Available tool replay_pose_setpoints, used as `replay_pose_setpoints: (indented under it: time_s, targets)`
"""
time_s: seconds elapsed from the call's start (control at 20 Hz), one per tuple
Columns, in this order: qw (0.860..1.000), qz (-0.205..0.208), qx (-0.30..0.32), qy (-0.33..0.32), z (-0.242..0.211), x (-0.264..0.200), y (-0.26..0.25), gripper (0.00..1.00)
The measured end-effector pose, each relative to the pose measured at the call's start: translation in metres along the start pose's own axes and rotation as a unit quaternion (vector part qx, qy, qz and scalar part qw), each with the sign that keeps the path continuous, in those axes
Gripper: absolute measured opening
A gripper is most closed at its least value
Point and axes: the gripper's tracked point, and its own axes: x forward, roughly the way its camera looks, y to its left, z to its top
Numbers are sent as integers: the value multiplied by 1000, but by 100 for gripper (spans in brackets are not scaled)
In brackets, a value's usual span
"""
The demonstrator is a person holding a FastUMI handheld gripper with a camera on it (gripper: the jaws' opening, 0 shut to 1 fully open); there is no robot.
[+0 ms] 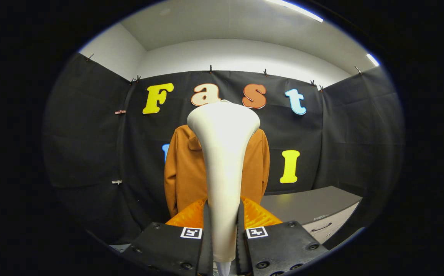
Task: Iron the clothes twice with a garment steamer, once on the left side and once on the right side.
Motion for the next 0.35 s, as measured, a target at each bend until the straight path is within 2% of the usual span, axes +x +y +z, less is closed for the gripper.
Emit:
replay_pose_setpoints:
  time_s: [0.35]
  targets:
    - [1000,4,2,3,-1,0,3,27]
